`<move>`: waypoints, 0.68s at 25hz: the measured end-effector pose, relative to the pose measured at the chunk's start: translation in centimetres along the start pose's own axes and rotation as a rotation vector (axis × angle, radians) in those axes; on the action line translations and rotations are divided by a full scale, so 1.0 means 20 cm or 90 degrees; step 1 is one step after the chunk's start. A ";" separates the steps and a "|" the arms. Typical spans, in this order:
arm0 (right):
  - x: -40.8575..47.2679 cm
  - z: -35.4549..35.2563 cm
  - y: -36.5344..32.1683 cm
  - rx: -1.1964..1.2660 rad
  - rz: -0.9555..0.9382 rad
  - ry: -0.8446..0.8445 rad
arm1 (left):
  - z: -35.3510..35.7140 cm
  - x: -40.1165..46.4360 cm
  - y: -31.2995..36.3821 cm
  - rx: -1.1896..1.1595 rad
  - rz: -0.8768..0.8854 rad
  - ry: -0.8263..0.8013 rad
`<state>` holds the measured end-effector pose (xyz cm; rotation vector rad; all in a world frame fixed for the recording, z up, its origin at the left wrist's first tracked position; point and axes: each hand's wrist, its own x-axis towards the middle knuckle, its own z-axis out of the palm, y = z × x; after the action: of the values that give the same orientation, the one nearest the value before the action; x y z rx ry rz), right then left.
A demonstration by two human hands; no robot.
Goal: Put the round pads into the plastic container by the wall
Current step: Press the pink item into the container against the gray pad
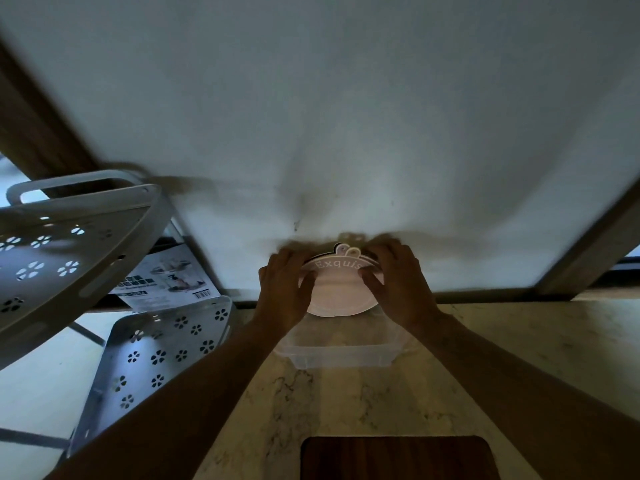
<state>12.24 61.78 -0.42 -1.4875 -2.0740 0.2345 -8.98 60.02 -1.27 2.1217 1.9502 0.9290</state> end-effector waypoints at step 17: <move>0.05 0.03 -0.07 -0.095 -0.095 0.104 | 0.00 -0.02 0.02 0.077 0.066 -0.013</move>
<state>10.50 62.28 -0.01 -1.3780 -2.0935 -0.0986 -8.66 59.67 -1.20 2.3081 1.9496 0.8222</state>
